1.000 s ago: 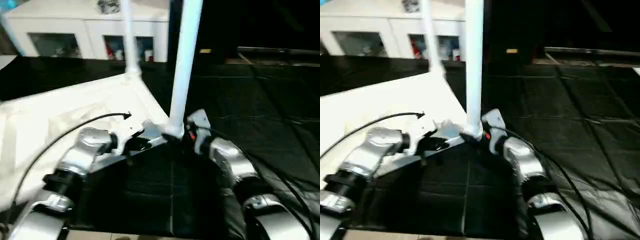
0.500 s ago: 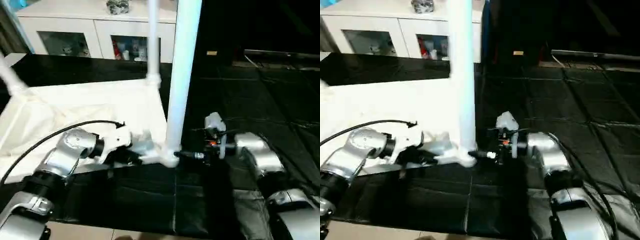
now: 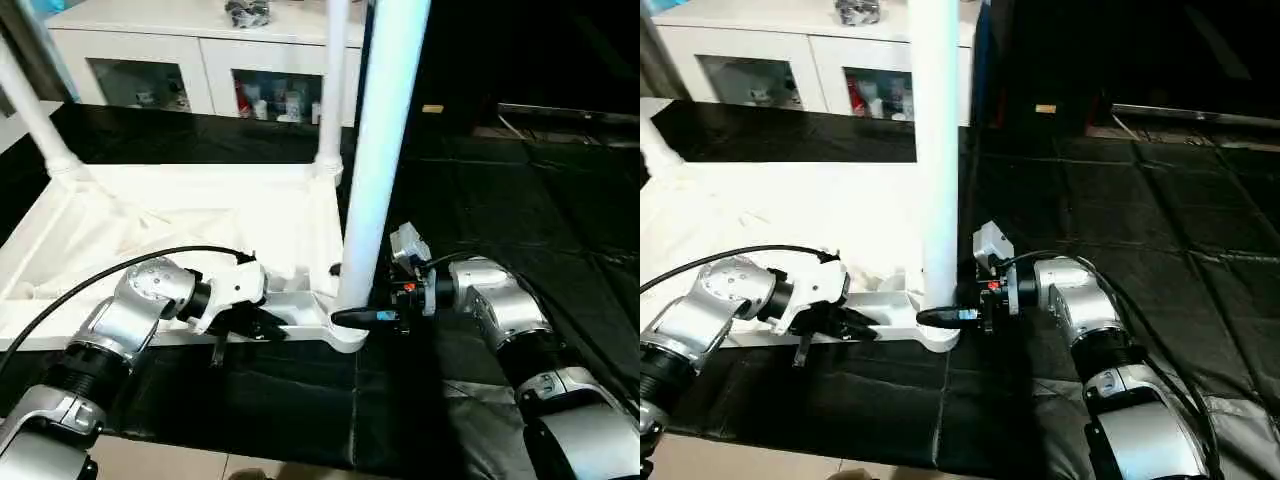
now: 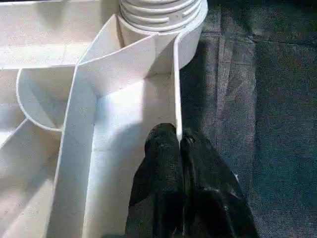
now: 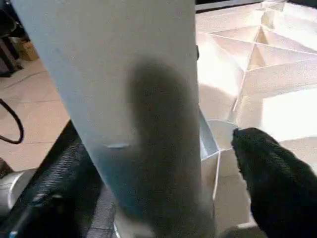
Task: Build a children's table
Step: Rotate leg to tighten
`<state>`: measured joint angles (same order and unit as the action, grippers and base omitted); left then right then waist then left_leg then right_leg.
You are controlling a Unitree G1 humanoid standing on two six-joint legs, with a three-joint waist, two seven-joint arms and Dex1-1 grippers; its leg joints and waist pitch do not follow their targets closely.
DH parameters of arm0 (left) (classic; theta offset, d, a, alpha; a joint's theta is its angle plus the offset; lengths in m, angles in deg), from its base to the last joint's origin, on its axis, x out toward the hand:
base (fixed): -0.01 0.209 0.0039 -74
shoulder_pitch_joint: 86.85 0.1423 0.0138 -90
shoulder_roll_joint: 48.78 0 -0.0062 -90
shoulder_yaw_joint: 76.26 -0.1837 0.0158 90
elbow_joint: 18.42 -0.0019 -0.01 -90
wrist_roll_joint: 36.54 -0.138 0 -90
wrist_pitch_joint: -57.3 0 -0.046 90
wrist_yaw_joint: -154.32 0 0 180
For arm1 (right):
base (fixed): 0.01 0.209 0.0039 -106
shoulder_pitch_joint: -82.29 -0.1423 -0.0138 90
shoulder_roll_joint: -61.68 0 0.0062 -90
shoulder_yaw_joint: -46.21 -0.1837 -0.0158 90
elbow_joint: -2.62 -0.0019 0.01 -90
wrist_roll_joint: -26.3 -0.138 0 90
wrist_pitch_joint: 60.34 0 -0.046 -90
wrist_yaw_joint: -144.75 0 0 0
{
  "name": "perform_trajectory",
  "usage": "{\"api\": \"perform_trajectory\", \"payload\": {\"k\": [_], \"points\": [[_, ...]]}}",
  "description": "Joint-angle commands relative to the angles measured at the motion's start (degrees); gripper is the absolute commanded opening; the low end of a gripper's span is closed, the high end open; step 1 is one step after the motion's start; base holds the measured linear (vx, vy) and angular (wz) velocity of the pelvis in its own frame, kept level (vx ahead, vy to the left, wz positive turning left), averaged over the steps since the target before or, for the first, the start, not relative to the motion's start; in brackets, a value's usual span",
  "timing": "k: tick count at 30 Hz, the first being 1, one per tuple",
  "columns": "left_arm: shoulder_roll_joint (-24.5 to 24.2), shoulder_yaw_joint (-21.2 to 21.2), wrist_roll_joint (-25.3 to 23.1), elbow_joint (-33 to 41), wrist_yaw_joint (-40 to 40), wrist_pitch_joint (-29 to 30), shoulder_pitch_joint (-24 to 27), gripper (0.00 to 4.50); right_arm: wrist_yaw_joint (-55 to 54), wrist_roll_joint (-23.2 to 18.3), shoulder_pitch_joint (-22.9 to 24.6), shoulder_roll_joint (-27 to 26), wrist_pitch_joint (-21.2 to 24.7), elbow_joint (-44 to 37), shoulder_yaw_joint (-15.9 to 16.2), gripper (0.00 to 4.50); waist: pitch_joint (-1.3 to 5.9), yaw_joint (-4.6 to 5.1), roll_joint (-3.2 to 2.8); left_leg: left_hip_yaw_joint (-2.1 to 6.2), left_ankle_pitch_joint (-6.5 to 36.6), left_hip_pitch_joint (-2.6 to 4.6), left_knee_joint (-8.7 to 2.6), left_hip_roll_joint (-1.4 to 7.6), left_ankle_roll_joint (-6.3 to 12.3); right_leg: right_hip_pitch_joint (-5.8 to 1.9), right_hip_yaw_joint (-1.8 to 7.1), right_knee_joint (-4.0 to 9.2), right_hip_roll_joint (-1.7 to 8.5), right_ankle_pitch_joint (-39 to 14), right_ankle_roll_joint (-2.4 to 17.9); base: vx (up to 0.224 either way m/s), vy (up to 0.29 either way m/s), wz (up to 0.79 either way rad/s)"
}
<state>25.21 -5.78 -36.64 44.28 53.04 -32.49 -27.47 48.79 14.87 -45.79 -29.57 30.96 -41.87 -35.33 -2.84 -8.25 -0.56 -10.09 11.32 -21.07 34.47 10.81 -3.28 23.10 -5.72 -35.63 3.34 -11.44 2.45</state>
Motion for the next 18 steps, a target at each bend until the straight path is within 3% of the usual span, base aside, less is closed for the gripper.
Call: {"api": "perform_trajectory", "payload": {"k": [1, 10, 18], "points": [[-0.3, -2.1, -0.8, 0.7, 2.2, -0.8, 0.7, 0.0, 1.6, -0.1, -1.2, 0.5, 0.6, 0.5, 0.3, 3.7, 4.03, 0.26, 0.13, 0.88, 4.7, 0.54, -3.69, 3.42, 4.16, -3.32, 3.84, 3.43, 6.03, -5.4, 12.3, 0.0, 0.0, 0.0], [-0.5, -2.1, -1.2, 0.3, 2.0, -0.9, 0.6, 0.0, 3.2, 0.1, -0.4, 1.0, 1.9, -0.1, 1.1, 2.88, 4.09, 0.18, 0.0, 0.9, 4.3, 0.57, -3.61, 3.39, 4.02, -3.31, 3.81, 3.41, 5.96, -5.2, 12.3, 0.0, 0.0, 0.0], [-0.5, -1.8, -1.4, -0.2, 1.3, -0.5, 0.3, 0.0, 3.3, -0.4, 1.5, 0.7, 3.1, -2.1, 1.2, 2.47, 3.96, 0.16, -0.27, 0.98, 6.0, 0.64, -3.73, 3.42, 3.27, -3.3, 3.81, 3.67, 6.02, -7.1, 11.9, 0.0, 0.0, 0.0]]}}
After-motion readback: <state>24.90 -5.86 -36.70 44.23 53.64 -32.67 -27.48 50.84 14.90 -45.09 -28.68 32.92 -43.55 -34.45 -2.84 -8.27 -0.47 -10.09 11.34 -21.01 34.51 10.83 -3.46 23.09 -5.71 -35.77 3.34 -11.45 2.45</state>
